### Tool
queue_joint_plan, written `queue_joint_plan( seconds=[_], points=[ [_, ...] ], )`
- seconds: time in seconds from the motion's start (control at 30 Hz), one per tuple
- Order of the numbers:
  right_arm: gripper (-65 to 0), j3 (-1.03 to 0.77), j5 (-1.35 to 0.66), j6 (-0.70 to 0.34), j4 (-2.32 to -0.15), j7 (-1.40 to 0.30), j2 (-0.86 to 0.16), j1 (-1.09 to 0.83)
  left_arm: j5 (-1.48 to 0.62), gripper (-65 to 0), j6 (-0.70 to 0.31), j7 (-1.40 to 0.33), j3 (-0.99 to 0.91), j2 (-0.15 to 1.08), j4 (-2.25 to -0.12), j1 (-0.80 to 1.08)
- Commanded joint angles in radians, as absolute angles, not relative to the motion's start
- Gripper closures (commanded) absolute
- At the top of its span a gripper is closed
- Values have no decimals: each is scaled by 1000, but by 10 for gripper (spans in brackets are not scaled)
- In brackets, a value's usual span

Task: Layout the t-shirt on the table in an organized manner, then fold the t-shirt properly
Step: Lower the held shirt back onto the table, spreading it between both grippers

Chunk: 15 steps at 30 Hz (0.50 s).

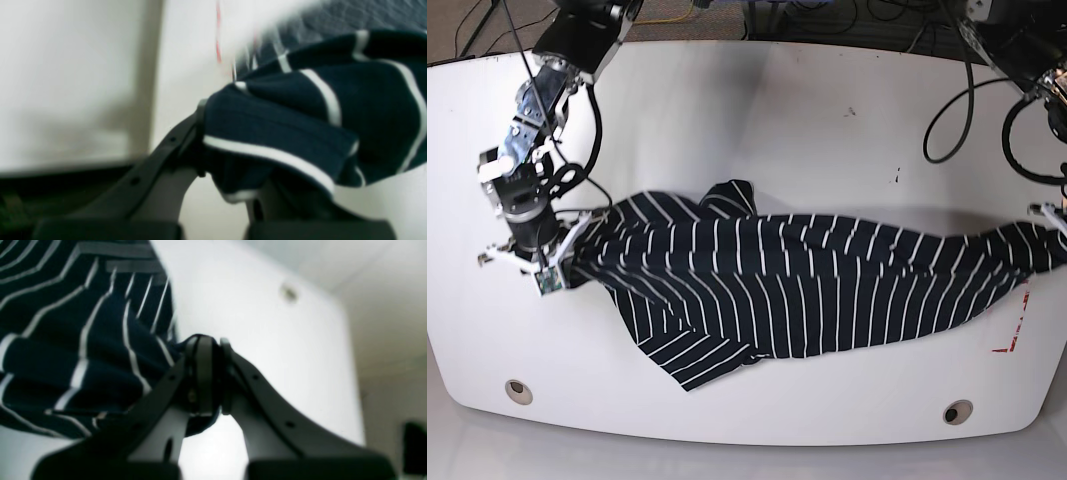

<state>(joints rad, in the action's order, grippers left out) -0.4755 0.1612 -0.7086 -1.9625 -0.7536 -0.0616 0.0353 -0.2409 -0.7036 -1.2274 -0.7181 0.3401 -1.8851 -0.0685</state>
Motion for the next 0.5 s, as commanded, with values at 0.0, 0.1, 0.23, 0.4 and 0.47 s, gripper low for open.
queue_joint_plan(
  seconds=[0.0, 0.1, 0.23, 0.4, 0.47],
  points=[
    [0, -498, 159, -698, -1986, -688, -51, -2, -239, 0, -698, -1204, -743, 363, -1903, -28],
    [0, -512, 157, -698, -1986, -650, -27, -71, -239, 0, -698, -1202, -762, 363, -1903, 47],
    [0, -512, 157, -698, -1989, -636, -19, -133, -237, 0, -698, -1201, -768, 349, -1903, 119],
    [0, -513, 157, -698, -1995, -633, 4, -205, -236, 0, -698, -1199, -769, 344, -1902, 200],
    [0, -515, 157, -698, -1995, -630, 16, -229, -236, 0, -698, -1199, -769, 344, -1902, 222]
  ],
)
